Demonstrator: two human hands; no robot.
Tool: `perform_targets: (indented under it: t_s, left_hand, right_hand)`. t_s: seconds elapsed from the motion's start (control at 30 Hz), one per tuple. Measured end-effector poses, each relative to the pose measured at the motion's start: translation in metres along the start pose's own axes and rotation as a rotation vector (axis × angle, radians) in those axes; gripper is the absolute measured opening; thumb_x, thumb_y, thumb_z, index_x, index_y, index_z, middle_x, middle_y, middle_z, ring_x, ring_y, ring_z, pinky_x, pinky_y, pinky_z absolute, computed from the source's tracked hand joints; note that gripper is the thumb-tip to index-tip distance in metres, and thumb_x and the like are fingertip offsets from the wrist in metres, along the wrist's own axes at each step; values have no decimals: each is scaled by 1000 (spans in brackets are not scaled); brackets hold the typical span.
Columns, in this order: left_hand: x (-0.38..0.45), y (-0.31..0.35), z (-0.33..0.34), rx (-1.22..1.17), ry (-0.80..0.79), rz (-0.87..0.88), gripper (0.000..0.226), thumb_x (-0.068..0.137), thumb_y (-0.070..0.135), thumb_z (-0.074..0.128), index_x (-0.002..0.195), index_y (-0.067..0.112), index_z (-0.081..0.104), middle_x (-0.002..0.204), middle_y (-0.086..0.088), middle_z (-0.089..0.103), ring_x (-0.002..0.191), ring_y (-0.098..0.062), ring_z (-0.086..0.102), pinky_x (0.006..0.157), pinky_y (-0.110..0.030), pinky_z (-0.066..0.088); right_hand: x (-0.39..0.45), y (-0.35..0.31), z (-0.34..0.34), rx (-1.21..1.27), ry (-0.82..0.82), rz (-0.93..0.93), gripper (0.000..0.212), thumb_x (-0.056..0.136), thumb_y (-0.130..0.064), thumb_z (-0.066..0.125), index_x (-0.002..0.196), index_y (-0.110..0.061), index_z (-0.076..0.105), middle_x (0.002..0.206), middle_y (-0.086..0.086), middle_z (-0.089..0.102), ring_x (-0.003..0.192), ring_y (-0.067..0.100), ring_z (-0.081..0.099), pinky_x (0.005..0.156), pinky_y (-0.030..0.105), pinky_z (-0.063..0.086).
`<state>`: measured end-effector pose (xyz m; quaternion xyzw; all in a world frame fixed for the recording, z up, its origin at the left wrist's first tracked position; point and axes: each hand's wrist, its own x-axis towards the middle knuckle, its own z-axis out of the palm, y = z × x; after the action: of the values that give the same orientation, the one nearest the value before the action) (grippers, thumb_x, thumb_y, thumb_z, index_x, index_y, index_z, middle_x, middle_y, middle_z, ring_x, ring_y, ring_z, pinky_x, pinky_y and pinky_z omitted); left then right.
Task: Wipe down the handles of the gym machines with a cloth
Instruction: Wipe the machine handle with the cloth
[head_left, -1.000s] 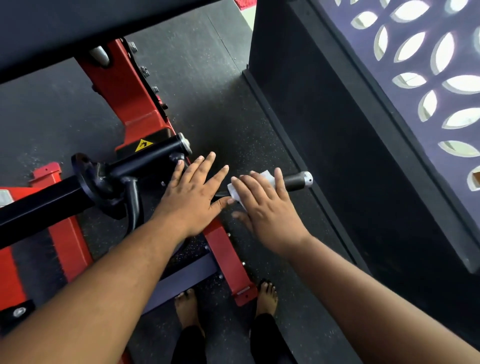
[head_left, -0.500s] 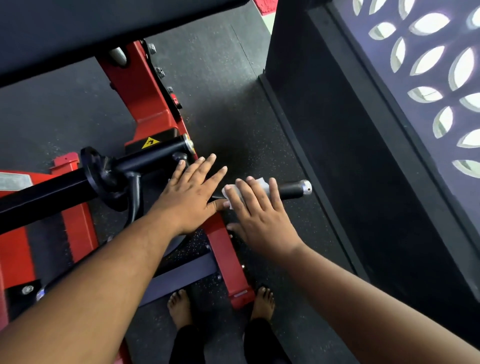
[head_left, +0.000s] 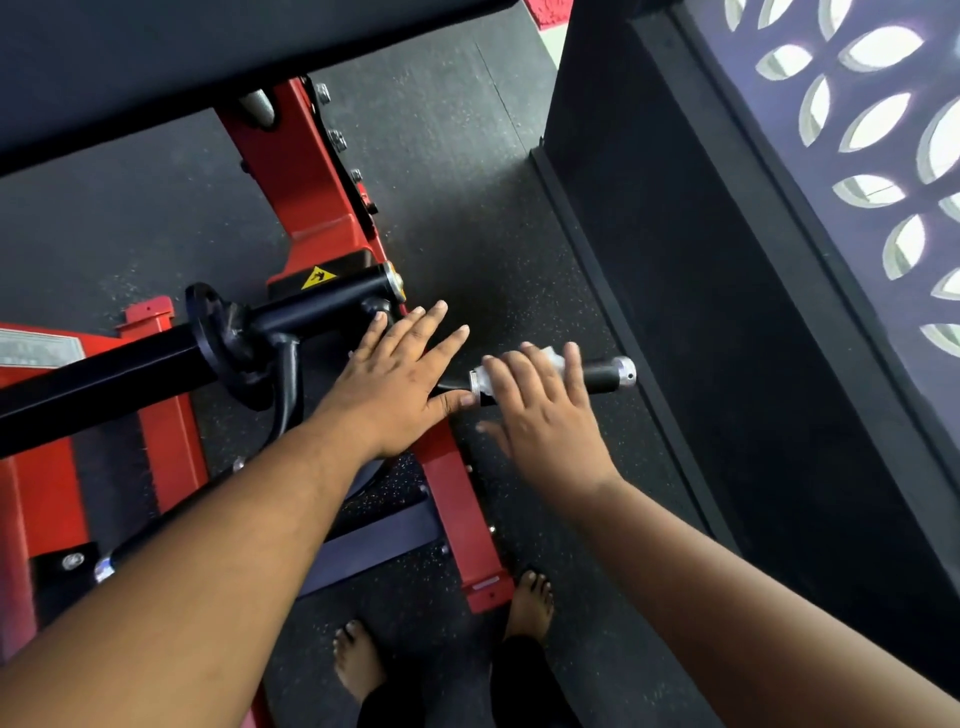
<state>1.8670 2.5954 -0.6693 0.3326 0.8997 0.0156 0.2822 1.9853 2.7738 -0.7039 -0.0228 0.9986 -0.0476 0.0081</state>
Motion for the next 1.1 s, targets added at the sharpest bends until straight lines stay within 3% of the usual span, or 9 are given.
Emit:
perform_targets:
  t_s: [0.1,0.2,0.33,0.43,0.6,0.77,0.93,1.1]
  left_hand:
    - [1,0,1,23,22,2,91,84,82,6,163,38,-7,169,7,-25,156,-13,-20,124,-42,-19]
    - [0,0,2,27,30,0,84,93,77,14,162,35,-10,168,4,-26,155,-14,-22,124,-41,-20]
    - [-9,5,10,12,93,-26,83,99,71,17,162,27,-15,168,4,-27,154,-13,-25,125,-43,-17]
    - [-29,9,21,-36,160,-30,83,102,66,23,162,24,-16,167,3,-27,154,-14,-25,126,-42,-14]
    - [-88,-5,44,-52,213,-22,80,100,67,16,158,25,-22,166,1,-28,155,-16,-22,128,-46,-8]
    - [-150,-51,73,-118,334,-106,77,101,65,16,164,23,3,172,-1,-3,159,-18,-4,128,-49,2]
    - [-211,-114,106,-201,442,-319,74,103,60,27,164,19,20,172,-4,13,159,-22,9,127,-52,12]
    - [-257,-160,139,-236,410,-473,77,103,64,18,165,19,10,172,-1,4,159,-17,1,128,-50,6]
  right_hand:
    - [-3,4,1,-30,41,-25,65,99,-39,61,154,-16,36,145,8,50,143,30,42,121,70,3]
    - [-18,36,2,-61,9,116,67,95,-20,67,153,-18,34,147,4,45,145,28,37,117,74,0]
    - [-42,75,-10,58,7,228,56,105,-11,50,156,-24,32,158,-3,37,154,21,21,125,60,0]
    - [-49,70,-24,208,72,201,46,106,-10,42,151,-17,46,157,5,46,150,23,35,127,53,13]
    - [-50,-5,-40,468,202,178,44,101,-8,45,144,-12,56,150,4,54,144,18,45,124,43,28]
    - [-39,-94,-38,648,193,154,53,94,-6,44,145,-16,55,149,-2,56,143,13,45,121,39,32]
    - [-18,-167,-30,661,101,-18,56,93,-2,44,146,-16,54,153,-1,51,147,13,40,125,35,25]
    - [6,-215,-14,453,103,-245,58,92,5,51,148,-9,50,156,8,47,148,24,38,124,48,25]
